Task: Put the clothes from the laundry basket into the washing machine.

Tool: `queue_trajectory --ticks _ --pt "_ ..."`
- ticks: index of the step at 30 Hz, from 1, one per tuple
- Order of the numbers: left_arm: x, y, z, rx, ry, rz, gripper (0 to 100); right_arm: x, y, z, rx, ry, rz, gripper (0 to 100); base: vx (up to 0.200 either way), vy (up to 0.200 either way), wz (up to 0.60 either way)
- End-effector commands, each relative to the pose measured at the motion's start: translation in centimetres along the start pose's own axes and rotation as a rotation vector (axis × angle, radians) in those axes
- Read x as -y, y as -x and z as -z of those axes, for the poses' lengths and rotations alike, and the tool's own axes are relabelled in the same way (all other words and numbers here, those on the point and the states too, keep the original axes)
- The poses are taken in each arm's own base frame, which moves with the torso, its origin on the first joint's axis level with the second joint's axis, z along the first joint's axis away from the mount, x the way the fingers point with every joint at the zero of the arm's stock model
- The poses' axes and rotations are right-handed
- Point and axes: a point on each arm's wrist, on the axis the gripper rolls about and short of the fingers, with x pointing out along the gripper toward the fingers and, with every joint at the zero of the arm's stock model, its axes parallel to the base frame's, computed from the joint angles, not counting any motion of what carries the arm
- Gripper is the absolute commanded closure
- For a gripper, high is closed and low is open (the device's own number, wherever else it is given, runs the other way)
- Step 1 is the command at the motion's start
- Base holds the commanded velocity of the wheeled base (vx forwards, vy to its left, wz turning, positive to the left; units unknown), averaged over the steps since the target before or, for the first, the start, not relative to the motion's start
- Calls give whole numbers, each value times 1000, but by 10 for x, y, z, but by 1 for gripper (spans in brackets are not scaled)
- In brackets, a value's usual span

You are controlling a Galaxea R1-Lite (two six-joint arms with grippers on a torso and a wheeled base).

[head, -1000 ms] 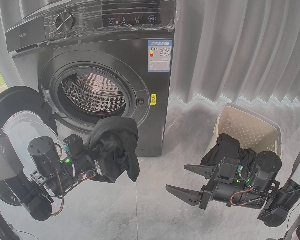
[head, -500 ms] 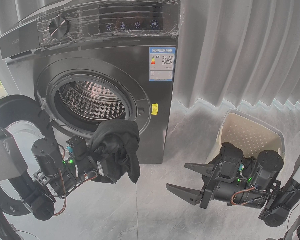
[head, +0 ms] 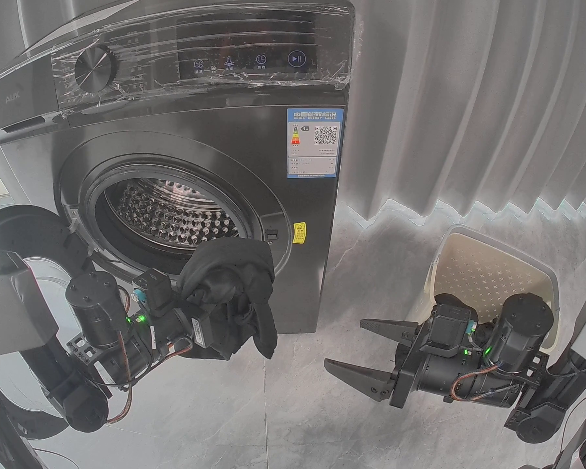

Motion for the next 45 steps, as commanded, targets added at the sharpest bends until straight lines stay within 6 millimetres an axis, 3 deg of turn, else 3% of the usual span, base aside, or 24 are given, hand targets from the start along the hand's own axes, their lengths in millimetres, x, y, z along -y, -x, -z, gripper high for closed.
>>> queue_trajectory --ticks 1,11,32,41,45 --pt "0 -1 1 -5 0 0 100 0 0 0 1 0 -1 0 0 200 0" --pt "0 0 2 -6 1 -1 100 0 0 -1 3 1 1 0 0 200 0" --pt "0 -1 6 -25 0 1 100 0 0 0 1 0 -1 0 0 0 0" --pt "0 -1 7 -28 0 1 100 0 0 0 1 -1 -2 0 0 200 0" --pt "1 0 7 -31 -1 2 100 0 0 1 -2 -2 -1 0 0 0 0"
